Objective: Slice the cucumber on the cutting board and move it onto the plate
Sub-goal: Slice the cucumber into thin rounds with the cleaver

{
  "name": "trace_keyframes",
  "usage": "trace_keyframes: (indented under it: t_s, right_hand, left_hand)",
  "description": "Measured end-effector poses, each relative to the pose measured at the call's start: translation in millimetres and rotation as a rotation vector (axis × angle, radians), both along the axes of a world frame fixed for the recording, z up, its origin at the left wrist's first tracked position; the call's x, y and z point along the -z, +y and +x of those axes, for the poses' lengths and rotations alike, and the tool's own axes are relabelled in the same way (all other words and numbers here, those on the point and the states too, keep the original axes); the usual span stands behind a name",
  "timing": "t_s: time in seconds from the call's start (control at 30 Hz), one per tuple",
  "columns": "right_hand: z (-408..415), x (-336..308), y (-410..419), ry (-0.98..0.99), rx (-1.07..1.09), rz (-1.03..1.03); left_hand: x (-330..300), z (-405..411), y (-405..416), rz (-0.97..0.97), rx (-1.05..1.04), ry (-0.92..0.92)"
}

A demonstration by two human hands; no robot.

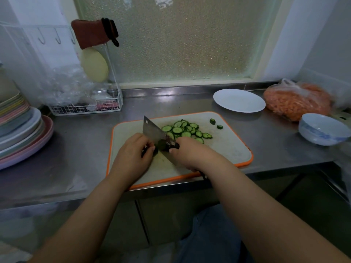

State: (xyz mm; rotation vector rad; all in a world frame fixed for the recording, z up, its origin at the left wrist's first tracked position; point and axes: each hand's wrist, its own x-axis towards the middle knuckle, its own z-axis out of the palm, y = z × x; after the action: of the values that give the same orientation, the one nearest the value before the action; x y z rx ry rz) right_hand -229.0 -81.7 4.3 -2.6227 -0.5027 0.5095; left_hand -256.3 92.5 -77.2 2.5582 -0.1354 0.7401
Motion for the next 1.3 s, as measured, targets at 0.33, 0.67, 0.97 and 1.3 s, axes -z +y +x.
trace_keyframes:
  t_s: [0.33,0.67,0.97,1.3]
  right_hand:
    - [-14.1,-8.8,-5.0,-0.122,-0.044,0.027]
    - [-14.3,-11.9,6.6,-0.126,-0.049,-0.044]
    - [1.3,5.6,17.5,-0.002,-0.031,-0.054]
    - [9.8,-8.1,-23.3,0.002,0.069,0.185]
  left_hand:
    - [1.4,2.2,0.5,0.012,0.010,-0.009]
    - [0.4,2.3,-1.4,-0.016,0.014,-0.001]
    - [0.9,2.2,-1.5,-0.007,-0.005,-0.015]
    - [-3.9,-3.2,-6.0,-0.053,-0.061,0.038]
